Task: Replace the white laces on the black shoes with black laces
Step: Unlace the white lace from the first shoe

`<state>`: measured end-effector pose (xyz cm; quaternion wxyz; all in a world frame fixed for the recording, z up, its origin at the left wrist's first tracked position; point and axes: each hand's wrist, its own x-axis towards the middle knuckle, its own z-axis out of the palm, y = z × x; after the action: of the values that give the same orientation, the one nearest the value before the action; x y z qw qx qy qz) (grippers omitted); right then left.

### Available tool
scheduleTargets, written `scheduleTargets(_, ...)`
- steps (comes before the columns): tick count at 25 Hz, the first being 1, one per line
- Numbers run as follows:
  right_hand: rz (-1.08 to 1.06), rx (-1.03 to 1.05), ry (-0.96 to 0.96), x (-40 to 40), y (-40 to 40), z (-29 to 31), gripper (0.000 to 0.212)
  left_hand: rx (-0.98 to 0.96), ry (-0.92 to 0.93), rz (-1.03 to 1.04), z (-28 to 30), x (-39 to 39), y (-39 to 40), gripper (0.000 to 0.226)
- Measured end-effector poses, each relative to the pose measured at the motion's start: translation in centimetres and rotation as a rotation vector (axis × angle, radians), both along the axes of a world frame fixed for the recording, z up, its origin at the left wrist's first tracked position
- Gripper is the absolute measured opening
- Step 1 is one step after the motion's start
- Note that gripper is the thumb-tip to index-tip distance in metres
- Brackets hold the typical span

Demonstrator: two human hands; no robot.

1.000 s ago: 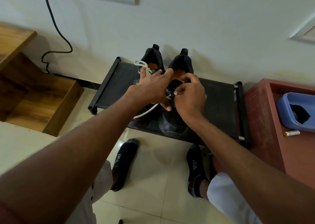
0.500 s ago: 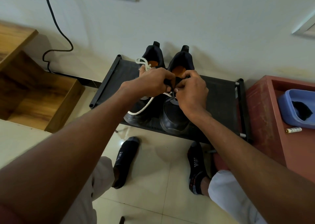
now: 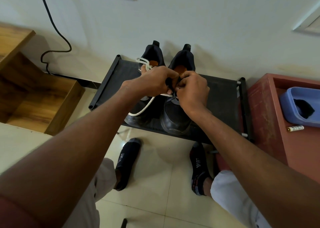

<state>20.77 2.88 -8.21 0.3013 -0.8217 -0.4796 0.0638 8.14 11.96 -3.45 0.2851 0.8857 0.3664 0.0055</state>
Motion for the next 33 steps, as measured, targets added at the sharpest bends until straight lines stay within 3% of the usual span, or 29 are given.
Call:
scheduleTargets(4, -0.026, -0.016, 0.021, 0.2, 0.5, 0.1, 0.007, 0.002, -0.013, -0.016, -0.1, -0.1, -0.3, 0.029)
scheduleTargets(7, 0.128, -0.122, -0.036, 0.9, 0.8, 0.7, 0.005, 0.027, 0.022, 0.009, 0.0, -0.2, -0.2, 0.024)
scheduleTargets(11, 0.28, -0.265, -0.015, 2.4, 0.8, 3.1, 0.01, 0.12, -0.078, 0.129, 0.3, -0.8, 0.0, 0.04)
scheduleTargets(15, 0.347, -0.295, -0.049, 2.6, 0.4, 3.5, 0.012, 0.227, 0.102, 0.13, -0.9, -1.0, -0.6, 0.028)
scheduleTargets(25, 0.335, -0.285, -0.111, 1.9, 0.5, 2.7, 0.013, 0.042, 0.041, 0.201, -1.0, -0.6, -0.8, 0.013)
scheduleTargets(33, 0.297, -0.25, -0.117, 1.7, 0.7, 2.2, 0.007, -0.004, 0.009, 0.209, -1.2, -0.5, -1.0, 0.018)
